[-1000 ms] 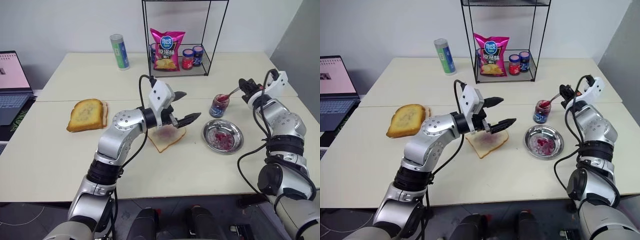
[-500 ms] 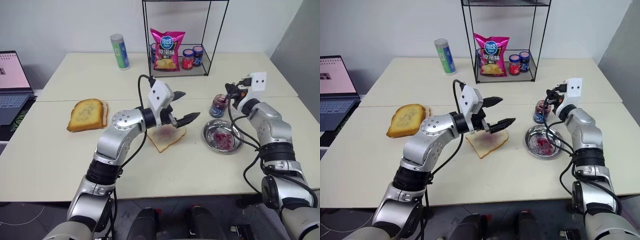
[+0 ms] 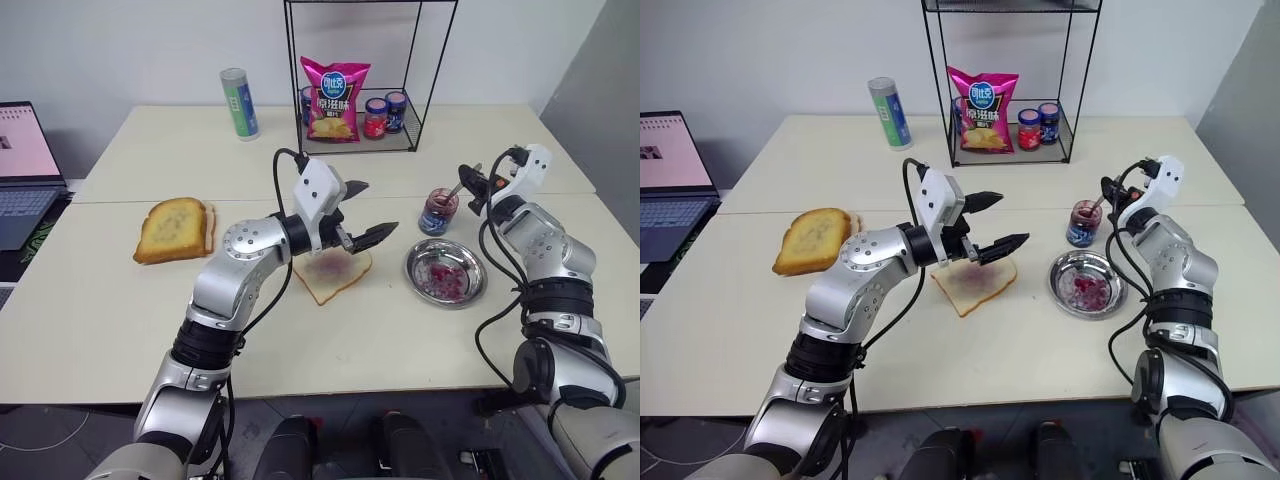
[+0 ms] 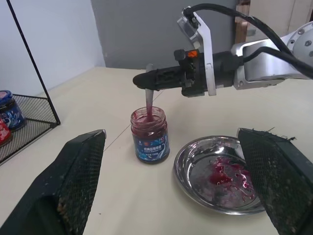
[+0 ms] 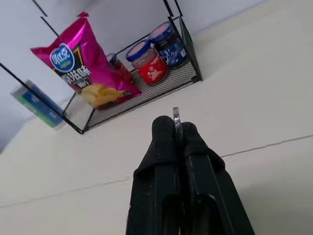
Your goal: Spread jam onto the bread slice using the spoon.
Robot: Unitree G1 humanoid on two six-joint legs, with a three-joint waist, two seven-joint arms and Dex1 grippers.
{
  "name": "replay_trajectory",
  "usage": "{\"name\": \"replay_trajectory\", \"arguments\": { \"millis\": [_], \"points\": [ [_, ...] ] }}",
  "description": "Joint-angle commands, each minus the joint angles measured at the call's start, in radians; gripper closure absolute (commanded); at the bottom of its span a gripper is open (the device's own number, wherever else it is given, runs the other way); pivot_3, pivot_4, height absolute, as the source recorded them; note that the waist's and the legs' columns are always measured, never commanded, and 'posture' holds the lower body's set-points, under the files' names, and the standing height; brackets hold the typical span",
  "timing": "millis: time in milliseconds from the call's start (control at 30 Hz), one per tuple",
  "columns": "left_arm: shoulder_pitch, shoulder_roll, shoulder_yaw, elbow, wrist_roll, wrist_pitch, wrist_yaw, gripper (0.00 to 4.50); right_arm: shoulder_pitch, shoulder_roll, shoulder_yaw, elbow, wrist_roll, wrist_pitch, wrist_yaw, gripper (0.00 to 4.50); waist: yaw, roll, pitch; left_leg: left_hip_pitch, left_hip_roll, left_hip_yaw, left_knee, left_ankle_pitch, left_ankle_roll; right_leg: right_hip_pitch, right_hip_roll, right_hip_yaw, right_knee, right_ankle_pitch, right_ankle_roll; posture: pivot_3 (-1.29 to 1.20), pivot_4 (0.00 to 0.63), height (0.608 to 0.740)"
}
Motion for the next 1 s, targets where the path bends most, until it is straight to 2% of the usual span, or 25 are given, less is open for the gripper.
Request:
{"name": "replay_trajectory", "arguments": {
  "millis": [33,200,1000],
  "points": [
    [-0.014,-0.001,0.020,-0.014,0.000,-0.019,0.003,0.00,-0.039,0.003,-0.048,-0.041,0.057,0.024,-0.029,4.45,0.000,0.000,0.000,0.000,0.000,0.000,0.000,0.000,0.000,0.000,0.000,0.000,0.000,0.000,0.000,0.00,0.150,0.740],
    [-0.016,-0.003,0.018,-0.011,0.003,-0.023,0.001,0.00,-0.049,0.007,-0.103,-0.039,0.107,0.050,-0.077,4.45,0.000,0.000,0.000,0.000,0.000,0.000,0.000,0.000,0.000,0.000,0.000,0.000,0.000,0.000,0.000,0.00,0.150,0.740],
    [-0.020,-0.006,0.016,-0.004,0.011,-0.032,-0.007,0.00,-0.084,-0.018,-0.112,-0.014,0.110,0.017,-0.108,4.45,0.000,0.000,0.000,0.000,0.000,0.000,0.000,0.000,0.000,0.000,0.000,0.000,0.000,0.000,0.000,0.00,0.150,0.740]
  ]
}}
